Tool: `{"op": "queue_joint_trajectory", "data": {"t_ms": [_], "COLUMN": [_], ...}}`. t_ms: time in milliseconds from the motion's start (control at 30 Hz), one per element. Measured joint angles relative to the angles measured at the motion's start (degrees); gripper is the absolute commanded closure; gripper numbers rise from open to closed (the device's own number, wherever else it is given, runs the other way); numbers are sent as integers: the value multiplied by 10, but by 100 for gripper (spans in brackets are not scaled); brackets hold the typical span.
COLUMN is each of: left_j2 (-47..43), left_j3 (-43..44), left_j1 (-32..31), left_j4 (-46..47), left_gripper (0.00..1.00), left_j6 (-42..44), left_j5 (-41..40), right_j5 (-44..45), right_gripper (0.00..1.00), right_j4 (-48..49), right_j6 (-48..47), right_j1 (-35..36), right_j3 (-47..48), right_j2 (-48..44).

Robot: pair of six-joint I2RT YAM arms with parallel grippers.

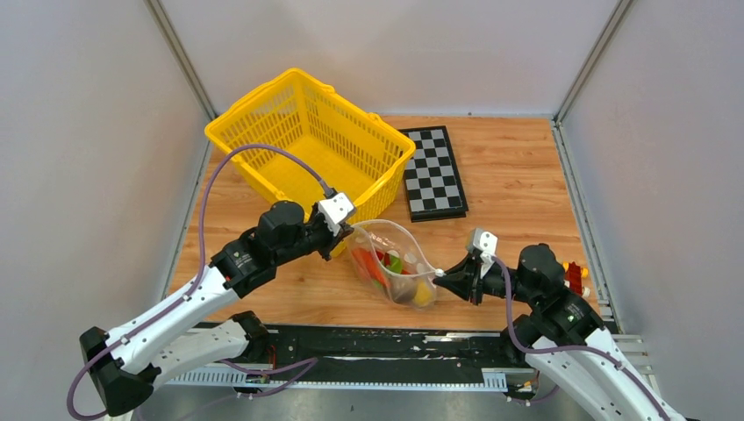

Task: Place the food in the zip-top bag and seal the zipper
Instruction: Zip the zipper food storage bag at the center of the board.

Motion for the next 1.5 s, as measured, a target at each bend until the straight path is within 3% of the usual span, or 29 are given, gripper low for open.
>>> {"op": "queue_joint_trajectory", "data": {"t_ms": [33, 233, 267, 333, 400, 500, 667, 900, 1167, 1367, 1500], "left_j2": [1, 7, 7, 8, 8, 7, 6, 47, 209, 292, 314], "left_j3": [0, 0, 0, 0, 0, 5, 58, 182, 281, 312, 337], "left_j1": [1, 2, 2, 3, 2, 3, 9, -1, -130, -174, -184], "left_j4": [1, 8, 9, 9, 9, 4, -8, -5, -50, -86, -98], "left_gripper": [100, 97, 86, 51, 35, 26, 18, 18, 19, 36, 41], "left_j6": [-1, -4, -4, -5, -11, -11, -9, -11, 64, 111, 129], "left_j5": [0, 1, 1, 6, 19, 25, 70, 202, 230, 227, 228], "right_j5": [0, 1, 1, 1, 2, 7, 10, -1, -12, -21, -21], "right_gripper": [100, 100, 100, 100, 100, 100, 100, 100, 100, 100, 100], "right_j4": [0, 0, 0, 0, 3, 4, 0, 0, 0, -1, -1], "right_j6": [-2, -7, -7, -8, -8, -11, -31, -50, -60, -60, -60], "right_j1": [0, 0, 0, 0, 0, 0, 0, 0, 0, 0, 0], "right_j3": [0, 0, 0, 0, 0, 4, 28, 37, 54, 55, 55], "right_j2": [2, -2, -5, -14, -22, -18, 21, 43, 43, 43, 43]}}
